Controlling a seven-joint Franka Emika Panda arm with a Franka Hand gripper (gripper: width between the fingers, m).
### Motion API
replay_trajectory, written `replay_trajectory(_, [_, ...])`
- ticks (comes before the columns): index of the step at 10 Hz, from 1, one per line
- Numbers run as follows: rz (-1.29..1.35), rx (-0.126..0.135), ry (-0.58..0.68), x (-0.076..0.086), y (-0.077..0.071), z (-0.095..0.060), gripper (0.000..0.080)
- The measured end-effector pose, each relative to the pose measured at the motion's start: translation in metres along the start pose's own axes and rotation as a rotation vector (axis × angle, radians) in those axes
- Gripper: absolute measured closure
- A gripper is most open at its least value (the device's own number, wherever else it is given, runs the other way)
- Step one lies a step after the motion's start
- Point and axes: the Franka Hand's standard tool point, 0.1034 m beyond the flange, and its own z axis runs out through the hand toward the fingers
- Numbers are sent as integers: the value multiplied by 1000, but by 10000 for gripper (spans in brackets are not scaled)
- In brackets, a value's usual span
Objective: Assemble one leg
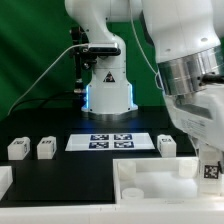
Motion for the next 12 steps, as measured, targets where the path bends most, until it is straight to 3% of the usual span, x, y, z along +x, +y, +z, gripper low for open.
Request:
replay_trajectory(1, [-178, -28, -2, -1, 4, 1, 158])
replay_trajectory(5, [-627, -37, 1, 2, 5, 1, 150])
replay_trajectory(6, [-847, -110, 5, -1, 8, 1, 150])
replay_trajectory(8, [-1227, -195, 15, -3, -4, -2, 150])
replay_trajectory(11, [-1152, -190, 19, -4, -5, -2, 150])
replay_trajectory(12, [-1076, -185, 23, -5, -5, -2, 270])
